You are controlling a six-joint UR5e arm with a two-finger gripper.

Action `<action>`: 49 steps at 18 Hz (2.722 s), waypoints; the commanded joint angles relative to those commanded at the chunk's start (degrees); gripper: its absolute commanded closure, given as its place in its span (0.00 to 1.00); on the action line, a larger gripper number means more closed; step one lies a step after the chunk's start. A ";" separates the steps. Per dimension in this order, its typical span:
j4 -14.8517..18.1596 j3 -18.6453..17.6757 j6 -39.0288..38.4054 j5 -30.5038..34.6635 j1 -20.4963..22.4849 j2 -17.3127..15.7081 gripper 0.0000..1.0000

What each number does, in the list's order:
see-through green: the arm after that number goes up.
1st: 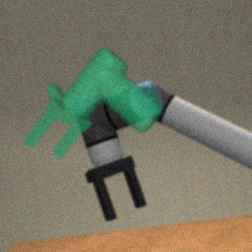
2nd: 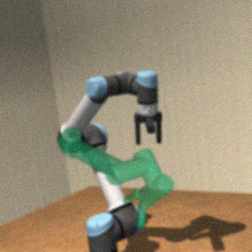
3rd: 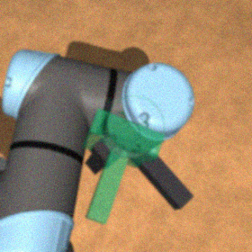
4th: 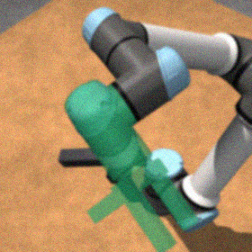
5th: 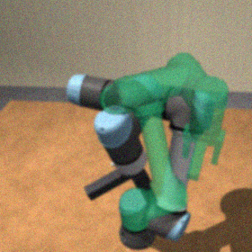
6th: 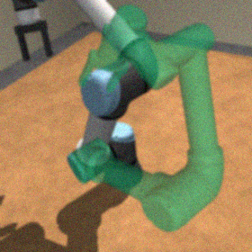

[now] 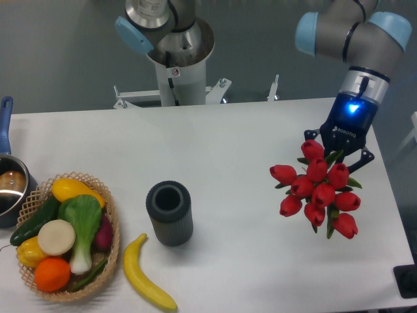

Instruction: Insert the flowers into the vase

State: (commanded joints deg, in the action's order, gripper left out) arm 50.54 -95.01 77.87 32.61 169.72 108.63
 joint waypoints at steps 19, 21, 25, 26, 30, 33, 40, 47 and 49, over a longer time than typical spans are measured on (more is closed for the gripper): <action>0.00 0.53 -7.03 -11.77 -10.88 -4.31 0.78; -0.35 0.70 -6.94 -16.93 -12.48 -4.22 0.78; -0.79 -1.58 -6.42 -21.79 -15.29 -4.39 0.78; -0.88 -2.19 -6.33 -22.41 -15.55 -4.48 0.78; -0.97 -4.48 -5.19 -23.99 -18.45 -4.40 0.78; -0.88 -5.80 -5.19 -24.08 -19.16 -4.48 0.78; -0.97 -9.05 -4.83 -26.27 -19.95 -4.75 0.78; -0.88 -10.11 -3.08 -28.13 -20.13 -3.69 0.78; -0.97 -10.20 -3.08 -28.13 -19.95 -3.43 0.78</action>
State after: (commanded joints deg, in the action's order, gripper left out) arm 49.57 -105.21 74.79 4.48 149.76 105.20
